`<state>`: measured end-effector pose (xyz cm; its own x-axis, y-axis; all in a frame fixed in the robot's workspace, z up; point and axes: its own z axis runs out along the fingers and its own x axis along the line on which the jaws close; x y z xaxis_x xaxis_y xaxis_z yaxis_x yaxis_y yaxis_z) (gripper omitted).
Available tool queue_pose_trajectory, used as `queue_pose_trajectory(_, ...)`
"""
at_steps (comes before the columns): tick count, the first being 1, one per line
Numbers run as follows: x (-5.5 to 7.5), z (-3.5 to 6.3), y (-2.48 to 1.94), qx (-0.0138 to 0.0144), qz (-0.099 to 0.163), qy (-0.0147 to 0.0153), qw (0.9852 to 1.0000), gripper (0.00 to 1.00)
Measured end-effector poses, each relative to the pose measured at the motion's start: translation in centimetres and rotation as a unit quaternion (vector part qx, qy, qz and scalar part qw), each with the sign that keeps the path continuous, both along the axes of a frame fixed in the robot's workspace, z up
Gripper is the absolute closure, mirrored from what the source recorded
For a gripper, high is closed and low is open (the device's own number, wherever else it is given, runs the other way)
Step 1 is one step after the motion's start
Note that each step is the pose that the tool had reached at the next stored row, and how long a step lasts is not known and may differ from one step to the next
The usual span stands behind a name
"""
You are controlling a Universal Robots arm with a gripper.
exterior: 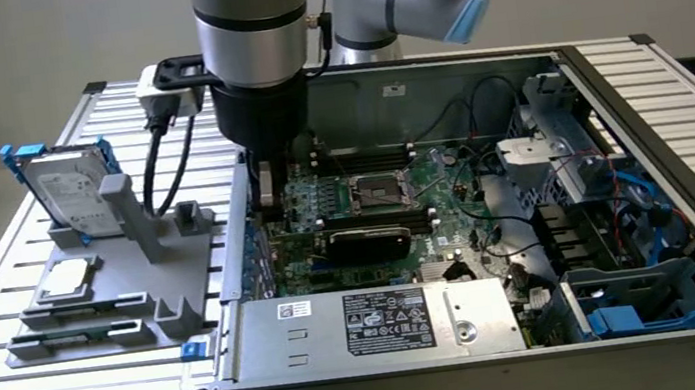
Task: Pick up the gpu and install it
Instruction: 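Press down on the gpu until it lock into place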
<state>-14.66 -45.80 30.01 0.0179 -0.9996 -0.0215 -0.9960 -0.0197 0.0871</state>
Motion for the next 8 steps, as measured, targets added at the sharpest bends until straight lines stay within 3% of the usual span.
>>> queue_pose_trajectory(8, -0.27, 0.0, 0.22, -0.0003, 0.0, 0.0002, 1.0, 0.89)
